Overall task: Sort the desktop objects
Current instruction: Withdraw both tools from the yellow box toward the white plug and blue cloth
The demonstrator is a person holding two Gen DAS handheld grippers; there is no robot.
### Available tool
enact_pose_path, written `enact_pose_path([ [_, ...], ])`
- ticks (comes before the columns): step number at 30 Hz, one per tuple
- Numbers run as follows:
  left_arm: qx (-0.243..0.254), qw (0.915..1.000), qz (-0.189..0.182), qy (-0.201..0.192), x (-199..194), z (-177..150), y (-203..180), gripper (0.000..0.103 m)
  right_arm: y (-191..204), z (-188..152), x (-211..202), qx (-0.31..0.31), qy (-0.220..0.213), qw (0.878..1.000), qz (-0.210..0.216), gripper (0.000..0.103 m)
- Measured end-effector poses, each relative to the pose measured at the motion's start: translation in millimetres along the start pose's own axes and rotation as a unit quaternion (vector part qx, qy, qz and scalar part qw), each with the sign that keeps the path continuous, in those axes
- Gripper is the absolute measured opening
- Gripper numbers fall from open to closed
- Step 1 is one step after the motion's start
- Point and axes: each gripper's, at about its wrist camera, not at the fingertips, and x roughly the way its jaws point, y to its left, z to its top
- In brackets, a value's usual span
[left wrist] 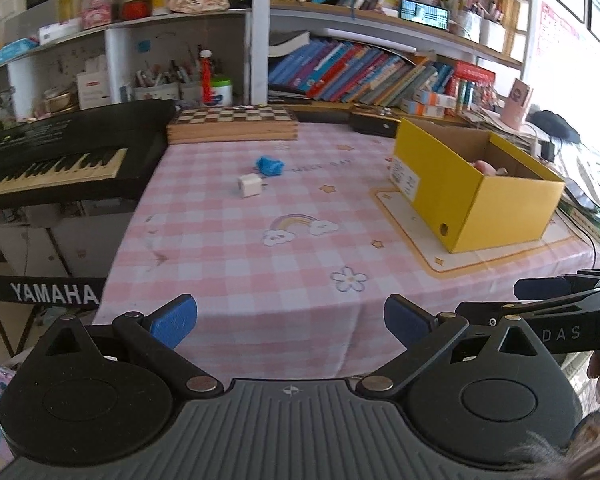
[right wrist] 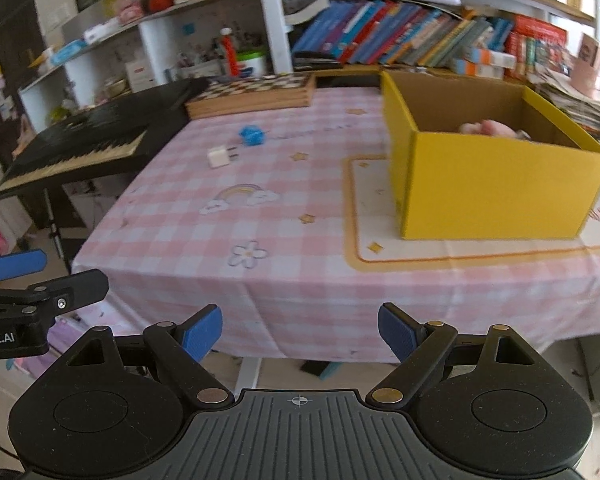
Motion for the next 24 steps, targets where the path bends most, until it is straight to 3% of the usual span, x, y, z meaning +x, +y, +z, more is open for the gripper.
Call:
enact_pose_path([
  [24, -0.019, 0.9996, 0.023, 0.004, 22, 11, 28, 0.101, 36, 36, 39, -0.059, 0.002, 0.998, 0.034, 0.087],
])
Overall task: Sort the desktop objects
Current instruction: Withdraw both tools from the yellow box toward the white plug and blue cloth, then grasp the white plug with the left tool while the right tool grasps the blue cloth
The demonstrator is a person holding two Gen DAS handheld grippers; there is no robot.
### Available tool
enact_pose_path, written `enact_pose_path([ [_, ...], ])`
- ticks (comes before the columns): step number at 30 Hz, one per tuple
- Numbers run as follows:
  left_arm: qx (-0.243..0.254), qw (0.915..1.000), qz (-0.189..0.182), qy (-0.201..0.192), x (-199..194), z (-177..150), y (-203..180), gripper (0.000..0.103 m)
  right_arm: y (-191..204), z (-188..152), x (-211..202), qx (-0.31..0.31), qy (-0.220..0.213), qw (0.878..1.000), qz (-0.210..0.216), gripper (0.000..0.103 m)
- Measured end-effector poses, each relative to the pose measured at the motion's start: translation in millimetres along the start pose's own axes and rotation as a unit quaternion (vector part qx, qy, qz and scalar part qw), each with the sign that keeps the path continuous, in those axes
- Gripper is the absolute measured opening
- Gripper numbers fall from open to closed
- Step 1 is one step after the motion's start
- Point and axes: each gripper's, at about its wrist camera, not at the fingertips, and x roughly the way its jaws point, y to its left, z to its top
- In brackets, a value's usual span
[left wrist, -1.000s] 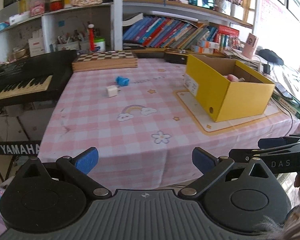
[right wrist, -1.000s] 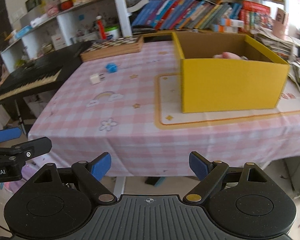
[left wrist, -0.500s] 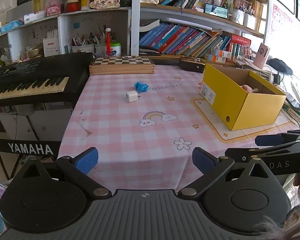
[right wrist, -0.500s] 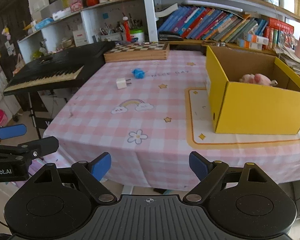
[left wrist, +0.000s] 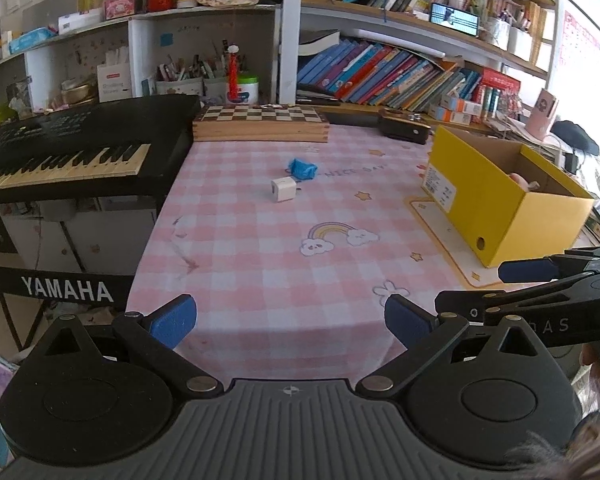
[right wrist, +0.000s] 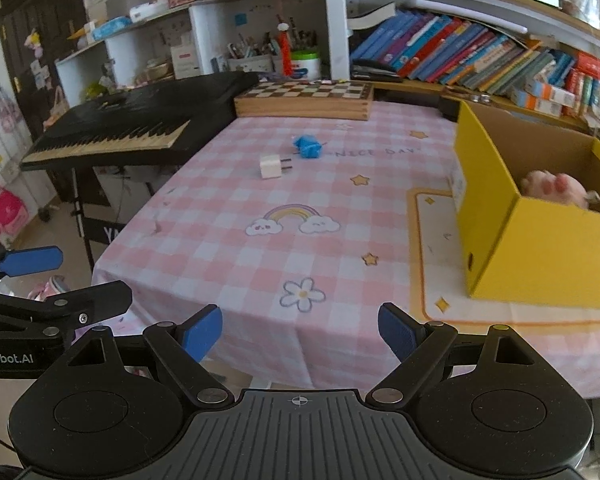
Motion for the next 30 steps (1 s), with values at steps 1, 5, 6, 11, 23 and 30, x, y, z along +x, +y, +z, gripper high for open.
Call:
enact_pose_path([
  [1, -0.001, 1.0000, 0.003, 0.000, 4, 3, 1, 0.101, -1, 4, 4, -0.002, 0.001, 1.000, 0.003, 0.087],
  [5, -0.006, 0.9999, 0.012, 0.001, 17, 15, 5, 0.101, -4, 20, 21, -0.006, 0.003, 1.000, 0.013, 0.087],
  [6, -0.008, 0.9999, 0.014, 0.001, 22, 18, 6, 0.101, -5, 24, 25, -0.007, 0.004, 1.000, 0.016, 0.087],
  [11, -0.022, 0.9994, 0.024, 0.013, 45, 30, 9, 0.101, -14, 42, 47, -0.015, 0.012, 0.999, 0.027, 0.087],
  [23, -0.032, 0.9986, 0.036, 0.022, 105, 65, 6, 0.101, -42, 103, 99, -0.002, 0.002, 0.999, 0.048, 0.087],
  [30, -0.040, 0.9981, 0.036, 0.030, 145, 84, 0, 0.099, -48, 147, 133, -0.022, -0.009, 0.998, 0.064, 0.087],
])
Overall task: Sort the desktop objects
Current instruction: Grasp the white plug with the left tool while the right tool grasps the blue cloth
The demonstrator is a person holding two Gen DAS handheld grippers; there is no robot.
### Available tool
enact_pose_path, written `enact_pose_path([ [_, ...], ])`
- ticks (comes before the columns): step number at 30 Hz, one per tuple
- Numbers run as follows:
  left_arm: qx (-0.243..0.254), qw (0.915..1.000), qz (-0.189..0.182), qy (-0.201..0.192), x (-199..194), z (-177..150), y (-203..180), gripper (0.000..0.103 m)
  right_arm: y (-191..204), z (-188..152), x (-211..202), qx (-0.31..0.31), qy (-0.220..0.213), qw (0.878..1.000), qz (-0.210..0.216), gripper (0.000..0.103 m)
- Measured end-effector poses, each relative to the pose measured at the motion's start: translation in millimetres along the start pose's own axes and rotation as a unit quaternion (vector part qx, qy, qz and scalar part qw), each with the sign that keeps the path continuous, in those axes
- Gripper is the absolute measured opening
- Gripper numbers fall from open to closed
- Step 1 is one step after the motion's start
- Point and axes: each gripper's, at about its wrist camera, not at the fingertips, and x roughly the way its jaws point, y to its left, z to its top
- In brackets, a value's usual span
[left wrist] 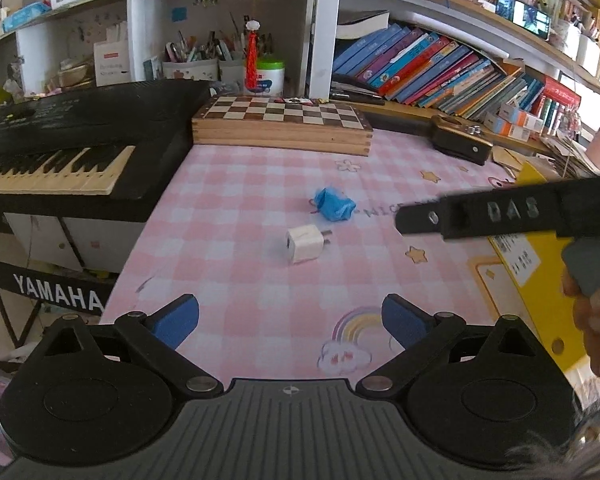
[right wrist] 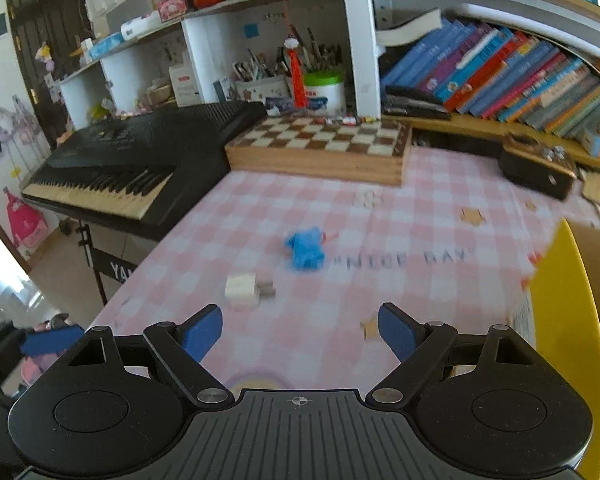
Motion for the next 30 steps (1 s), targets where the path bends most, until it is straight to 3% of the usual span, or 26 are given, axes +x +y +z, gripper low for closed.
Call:
enact_pose_path([
  [6, -0.013, 0.9998, -0.007, 0.009, 35, 15, -7, 0.096, -5, 29, 37, -0.021, 0.014, 1.000, 0.012, 0.087],
  [15, -0.025, 0.9993, -0.006, 0.026, 80, 33, -12, 0.084, -7, 45, 87, -0.071, 0.043, 0.996, 0.016, 0.087],
  [19, -0.027, 0.9987, -0.002, 0.044, 98, 37, -14, 0.068, -10, 48, 106, -0.084, 0.056, 0.995, 0.027, 0.087],
  [25, -0.035, 0.9983, 0.009, 0.046, 117, 42, -18, 0.062, -11, 51, 122, -0.098, 0.067, 0.992, 0.041, 0.085],
  [30, -0.048, 0.9972, 0.016, 0.056, 126, 43, -14, 0.037, -7, 50, 137, -0.106, 0.079, 0.990, 0.052, 0.080],
])
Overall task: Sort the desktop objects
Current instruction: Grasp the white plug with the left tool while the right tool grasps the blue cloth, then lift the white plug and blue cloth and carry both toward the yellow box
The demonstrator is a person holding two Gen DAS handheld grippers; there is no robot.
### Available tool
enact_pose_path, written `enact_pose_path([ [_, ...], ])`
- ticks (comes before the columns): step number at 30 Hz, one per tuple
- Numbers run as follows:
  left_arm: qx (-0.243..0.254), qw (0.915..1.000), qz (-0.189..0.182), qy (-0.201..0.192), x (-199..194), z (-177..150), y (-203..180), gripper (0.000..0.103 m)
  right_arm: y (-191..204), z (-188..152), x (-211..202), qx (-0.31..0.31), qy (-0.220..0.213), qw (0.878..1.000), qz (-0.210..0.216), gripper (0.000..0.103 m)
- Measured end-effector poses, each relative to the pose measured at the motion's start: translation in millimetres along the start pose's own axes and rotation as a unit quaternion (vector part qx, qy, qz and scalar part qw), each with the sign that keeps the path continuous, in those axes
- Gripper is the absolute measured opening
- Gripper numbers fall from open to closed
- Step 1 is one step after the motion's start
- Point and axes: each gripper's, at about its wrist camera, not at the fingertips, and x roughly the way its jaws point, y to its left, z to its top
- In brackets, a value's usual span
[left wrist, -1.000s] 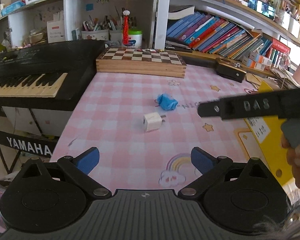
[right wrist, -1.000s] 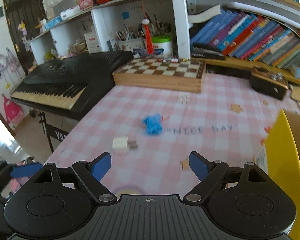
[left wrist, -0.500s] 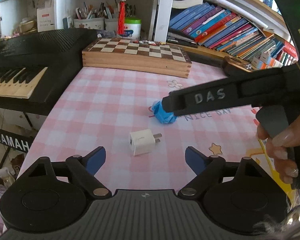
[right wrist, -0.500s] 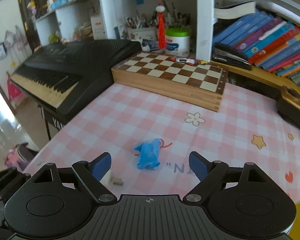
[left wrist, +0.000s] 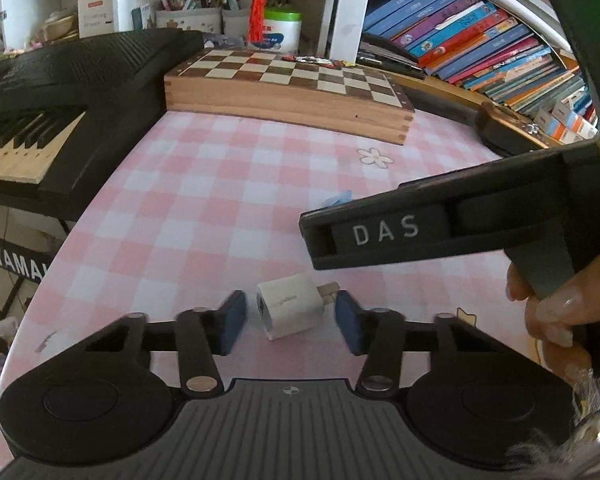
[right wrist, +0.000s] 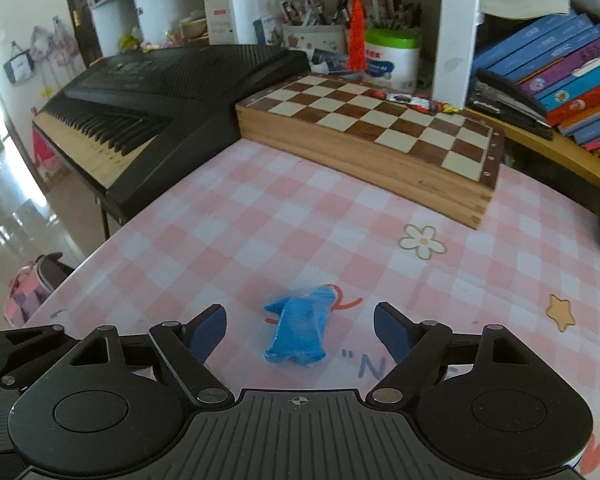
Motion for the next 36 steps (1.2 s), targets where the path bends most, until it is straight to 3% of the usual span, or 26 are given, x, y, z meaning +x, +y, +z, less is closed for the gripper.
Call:
enact_pose_path([
  [8, -0.016, 0.9999, 0.000, -0.002, -13, -7, 18, 0.033, -4, -3, 11, 0.012, 0.014, 1.000, 0.012, 0.066],
  [11, -0.029, 0.9996, 0.001, -0.005, -25, -11, 29, 0.033, -4, -3, 14, 0.008, 0.019, 1.000, 0.011, 0.055],
  [15, -0.051, 0.9986, 0.003, -0.010, -40, -17, 42, 0.033, -1, -3, 13, -0.007, 0.019, 1.000, 0.005, 0.028],
  [20, -0.068, 0.9975, -0.002, -0.022, -58, -20, 51, 0.033, 2, -5, -2, -0.005, 0.005, 1.000, -0.002, 0.027],
  [36, -0.040, 0.9946, -0.058, -0.076, -134, -29, 53, 0.033, 32, -35, -107, 0.050, -0.081, 0.995, -0.035, 0.027],
])
